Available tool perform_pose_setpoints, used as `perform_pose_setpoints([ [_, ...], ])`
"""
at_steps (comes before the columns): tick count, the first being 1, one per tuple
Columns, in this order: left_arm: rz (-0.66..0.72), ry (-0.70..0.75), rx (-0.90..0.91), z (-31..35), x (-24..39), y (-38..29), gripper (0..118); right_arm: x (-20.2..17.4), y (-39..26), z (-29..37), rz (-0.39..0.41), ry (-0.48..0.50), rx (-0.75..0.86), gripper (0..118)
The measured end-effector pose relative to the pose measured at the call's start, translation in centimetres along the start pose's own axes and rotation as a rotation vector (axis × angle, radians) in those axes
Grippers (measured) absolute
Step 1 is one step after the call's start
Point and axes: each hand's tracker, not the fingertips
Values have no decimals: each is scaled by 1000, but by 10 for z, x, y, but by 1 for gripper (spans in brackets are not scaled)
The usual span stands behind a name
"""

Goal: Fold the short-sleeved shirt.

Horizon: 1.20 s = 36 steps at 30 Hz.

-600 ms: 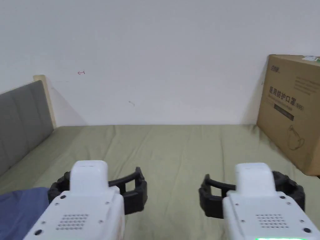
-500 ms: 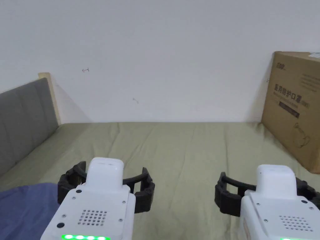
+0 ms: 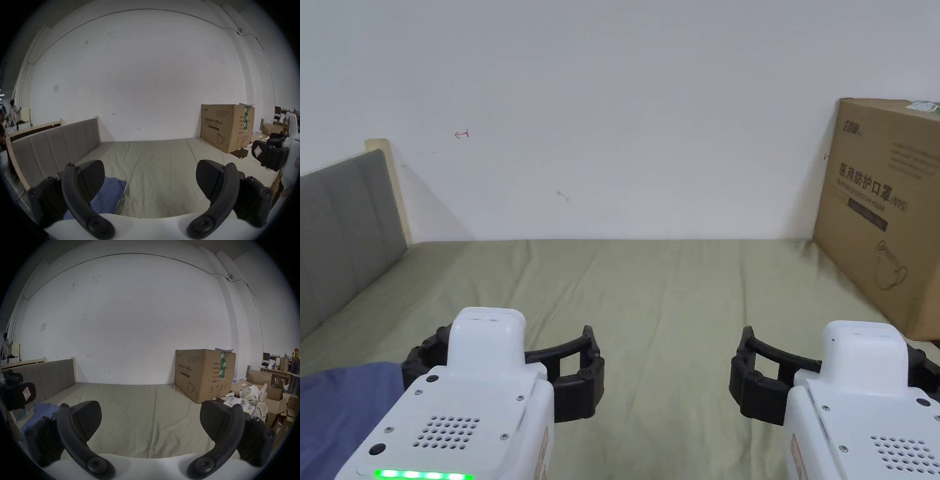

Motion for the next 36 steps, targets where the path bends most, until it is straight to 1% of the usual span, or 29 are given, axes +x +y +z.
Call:
perform_pose_setpoints([
  [1,-12,-12,2,0,1,1,114,0,2,-1,-7,-27,-20,118],
  [2,-17,-17,1,1,3,1,114,1,2,-1,-17,-31,-28,118],
  [3,-24,-25,0,2,5,2,110,4,2,0,-37,-21,-22,118],
  [4,-27,-27,5,3,6,2,102,6,1,2,-59,2,4,118],
  [5,-34,-31,12,5,6,1,87,6,2,3,-58,-3,-1,118],
  [6,-34,-33,14,6,7,2,60,5,4,3,-54,-14,-3,118],
  [7,-33,-28,12,6,7,2,42,5,4,3,-29,-11,4,118],
  [8,-33,-23,7,5,6,2,29,5,4,3,17,-9,7,117],
  [9,-32,-15,2,4,6,2,18,4,4,5,53,-30,30,112],
  [10,-29,-3,-8,4,6,2,11,3,3,8,82,-46,64,101],
  [11,-20,-2,-15,3,4,2,5,3,4,11,97,-38,84,76],
  [12,8,3,-17,4,1,2,3,2,5,12,100,-63,84,27],
  [13,48,-2,-25,4,-2,3,1,2,6,9,87,-92,75,15],
  [14,70,-6,-47,3,-4,4,0,4,6,8,78,-96,73,15],
  [16,79,-3,-39,2,-9,5,0,15,7,6,20,-34,40,14],
  [17,68,2,-43,2,-8,5,0,18,8,4,0,-29,39,7],
  [18,42,7,-47,3,-7,6,0,21,9,4,7,-41,37,1],
  [20,22,22,-30,2,-6,5,0,23,9,5,-7,-44,51,1],
  [22,26,11,-24,3,-4,8,0,25,9,0,9,-24,32,0],
  [24,41,-38,-17,3,-3,11,0,24,9,0,10,-20,24,0],
  [27,21,-16,-14,0,1,14,0,22,10,-1,-2,-1,19,0],
  [28,21,-1,-6,1,1,13,0,19,12,0,6,24,3,0],
  [30,31,-6,-14,1,-5,14,0,10,15,2,29,29,8,0],
  [32,52,3,-15,5,-13,15,0,1,18,1,54,62,1,0],
  [36,43,117,-16,19,-39,16,0,-31,26,-2,29,183,-5,0],
])
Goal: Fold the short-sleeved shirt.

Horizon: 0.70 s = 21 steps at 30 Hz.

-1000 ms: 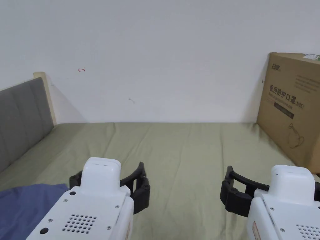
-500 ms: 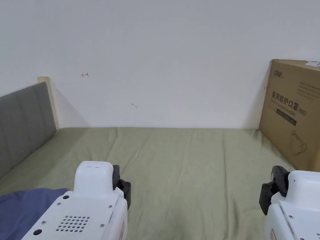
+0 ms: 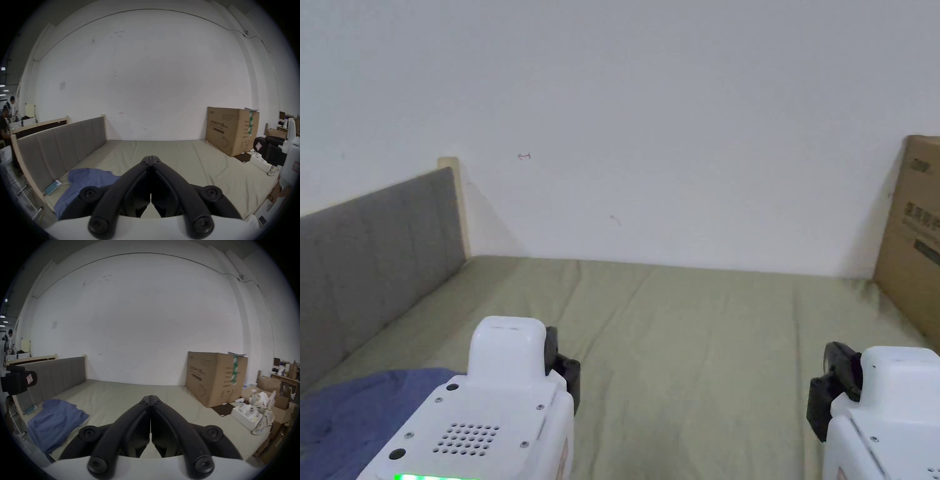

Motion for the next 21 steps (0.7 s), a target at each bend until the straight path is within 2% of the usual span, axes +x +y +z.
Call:
perform_pose_setpoints([
  [6,45,220,3,35,-69,0,0,-73,1,-22,24,244,-25,0],
  [10,74,353,-11,60,-112,-2,0,-119,-3,-29,8,399,-60,0],
  [15,118,413,-22,73,-143,-7,0,-154,-13,-33,66,474,-91,0],
  [21,113,415,-122,39,-156,-27,0,-164,-28,-53,74,485,-160,0],
])
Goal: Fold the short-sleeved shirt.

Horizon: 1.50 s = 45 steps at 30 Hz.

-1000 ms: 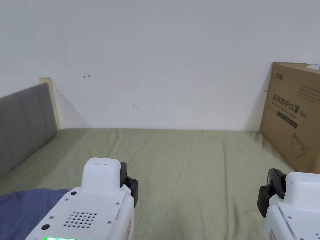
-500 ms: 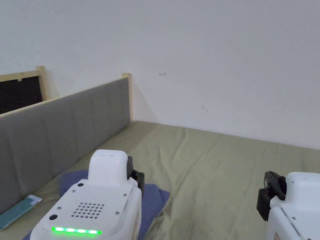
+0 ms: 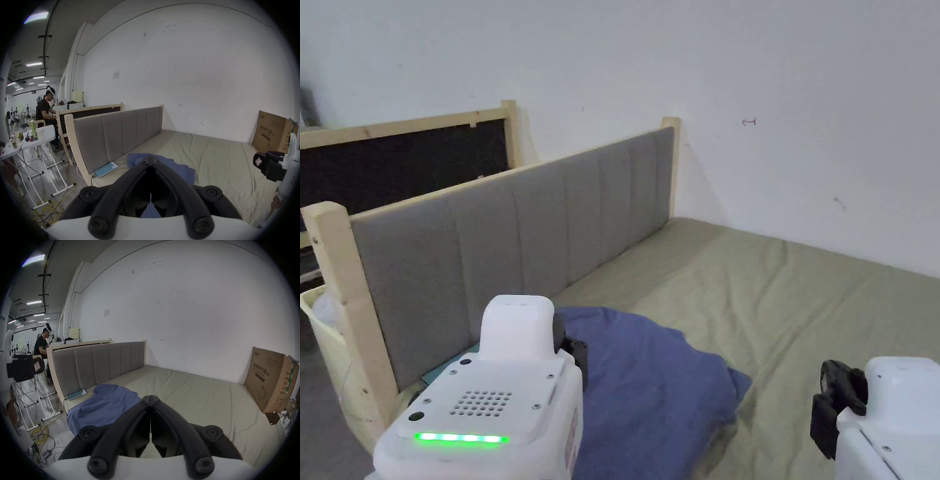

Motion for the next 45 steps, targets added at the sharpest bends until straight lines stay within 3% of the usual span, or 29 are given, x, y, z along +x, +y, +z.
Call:
perform_pose_setpoints([
  [4,16,-58,-166,-67,2,-28,0,12,-8,-24,-42,-7,-53,0],
  [8,-17,-130,-460,-157,6,-77,1,22,-19,-52,-61,-19,-119,0],
  [9,-8,-147,-512,-178,6,-90,23,25,-23,-60,-63,-22,-131,0],
  [11,-20,-129,-602,-216,9,-113,93,30,-30,-75,-67,-27,-167,0],
  [12,-16,-122,-640,-233,11,-123,118,32,-34,-82,-75,-28,-188,0],
  [14,-31,-141,-651,-254,16,-132,110,37,-41,-96,-98,-26,-223,0],
  [18,-58,-136,-710,-306,34,-148,111,42,-54,-117,-120,-16,-279,0],
  [19,-69,-127,-779,-321,40,-156,103,43,-58,-121,-122,-15,-292,0],
  [20,-62,-122,-832,-332,43,-163,81,42,-59,-122,-126,-14,-302,0],
  [21,-41,-121,-888,-343,47,-176,71,43,-61,-124,-134,-11,-312,0],
  [22,-58,-89,-931,-342,49,-188,71,45,-64,-125,-143,-7,-321,0],
  [23,-65,-102,-835,-333,52,-184,69,47,-65,-126,-148,-6,-329,0],
  [24,-111,-98,-828,-327,56,-175,59,48,-67,-125,-152,-5,-335,0],
  [27,-41,-63,-813,-332,50,-183,0,53,-72,-127,-203,-20,-357,0],
  [30,1,-57,-847,-344,44,-186,0,61,-75,-121,-274,-3,-372,0],
  [34,7,-79,-882,-332,46,-159,0,73,-76,-110,-260,-53,-370,0],
  [39,277,-207,-860,-335,16,-134,0,98,-70,-92,-348,-93,-348,0],
  [41,235,-164,-817,-332,26,-114,0,113,-71,-85,-358,-116,-333,0],
  [45,80,-213,-791,-321,63,-74,0,137,-65,-63,-391,-166,-289,0],
])
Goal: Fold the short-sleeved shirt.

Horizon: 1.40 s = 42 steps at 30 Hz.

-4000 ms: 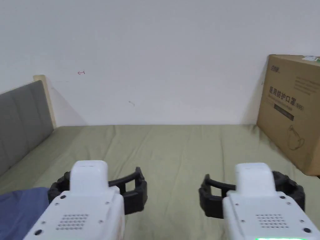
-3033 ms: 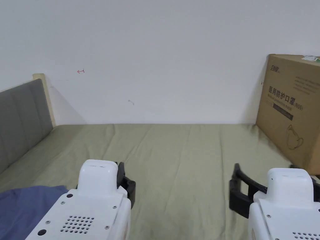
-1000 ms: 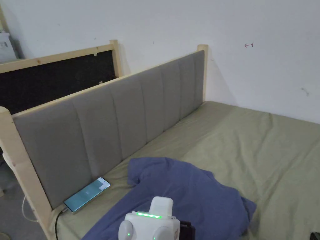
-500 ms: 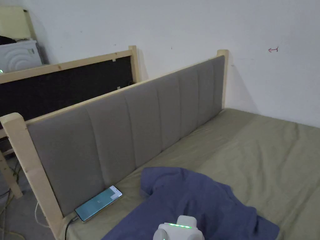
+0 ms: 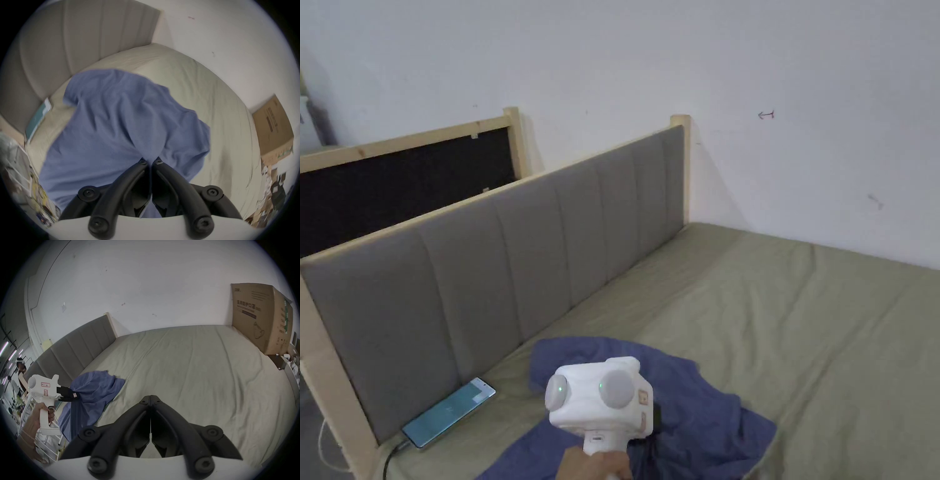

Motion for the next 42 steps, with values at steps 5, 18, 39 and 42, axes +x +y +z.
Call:
perform_pose_setpoints([
  [5,-11,-133,108,38,59,24,0,34,11,27,-83,-36,53,0],
  [18,-442,-659,258,183,322,-7,0,121,38,149,-207,-270,302,0],
  [39,-583,-681,-539,-30,448,-269,106,255,-43,208,-425,-568,172,0],
  [42,-551,-683,-422,-7,436,-235,96,249,-42,198,-413,-554,160,0],
])
